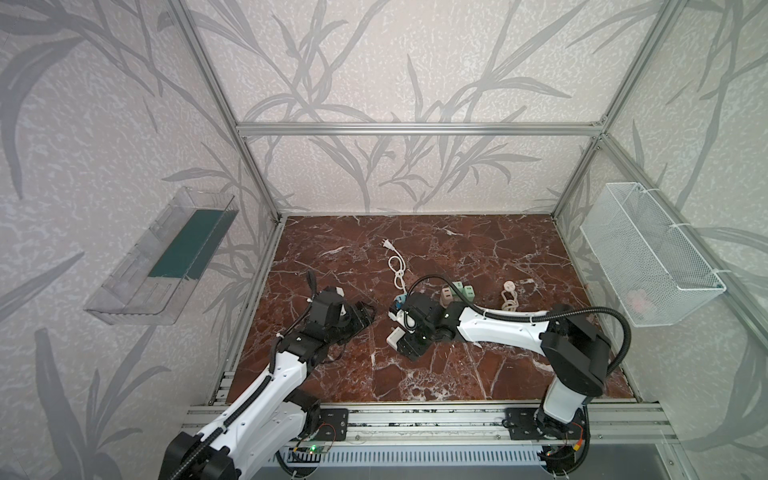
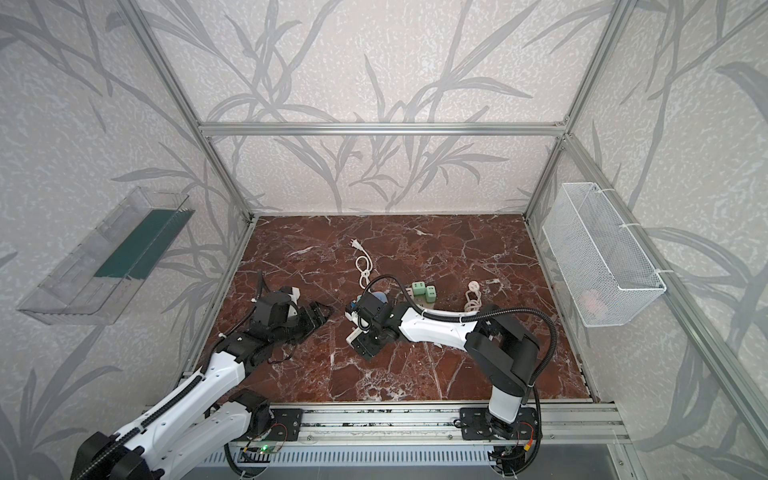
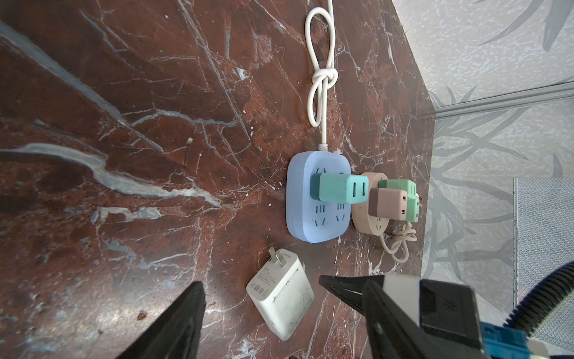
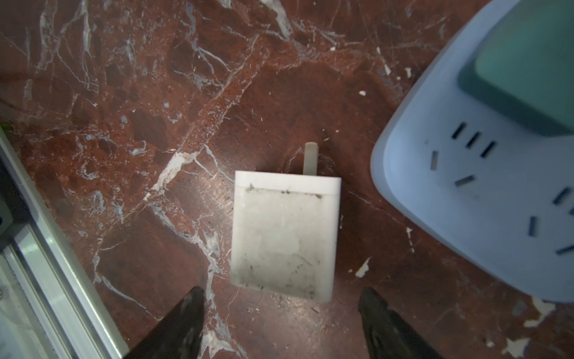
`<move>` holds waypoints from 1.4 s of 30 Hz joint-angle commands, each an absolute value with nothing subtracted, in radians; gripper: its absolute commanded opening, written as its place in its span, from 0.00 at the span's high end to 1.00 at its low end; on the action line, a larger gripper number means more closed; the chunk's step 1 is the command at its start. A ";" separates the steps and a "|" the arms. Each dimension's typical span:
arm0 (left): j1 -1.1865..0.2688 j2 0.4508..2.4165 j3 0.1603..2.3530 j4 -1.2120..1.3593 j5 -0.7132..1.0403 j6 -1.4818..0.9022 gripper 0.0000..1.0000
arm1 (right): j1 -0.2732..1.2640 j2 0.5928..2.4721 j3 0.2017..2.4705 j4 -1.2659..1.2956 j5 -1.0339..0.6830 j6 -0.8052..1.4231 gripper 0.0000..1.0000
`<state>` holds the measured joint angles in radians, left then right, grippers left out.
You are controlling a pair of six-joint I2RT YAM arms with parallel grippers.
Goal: Insert the plug
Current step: 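Move the right gripper down over the white charger near the robot, then close the right gripper on the white charger's body, prongs up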
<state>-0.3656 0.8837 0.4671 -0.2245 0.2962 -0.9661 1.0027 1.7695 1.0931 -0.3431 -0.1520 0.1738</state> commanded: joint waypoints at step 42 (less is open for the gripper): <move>-0.368 0.854 0.431 -0.202 0.316 -1.013 0.23 | 1.009 1.907 1.179 -0.383 -0.131 0.151 0.64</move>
<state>-0.3656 0.8707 0.4465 -0.2016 0.3161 -1.0061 1.0027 1.8938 1.1660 -0.3344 -0.1368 0.1417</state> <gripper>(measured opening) 0.772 0.579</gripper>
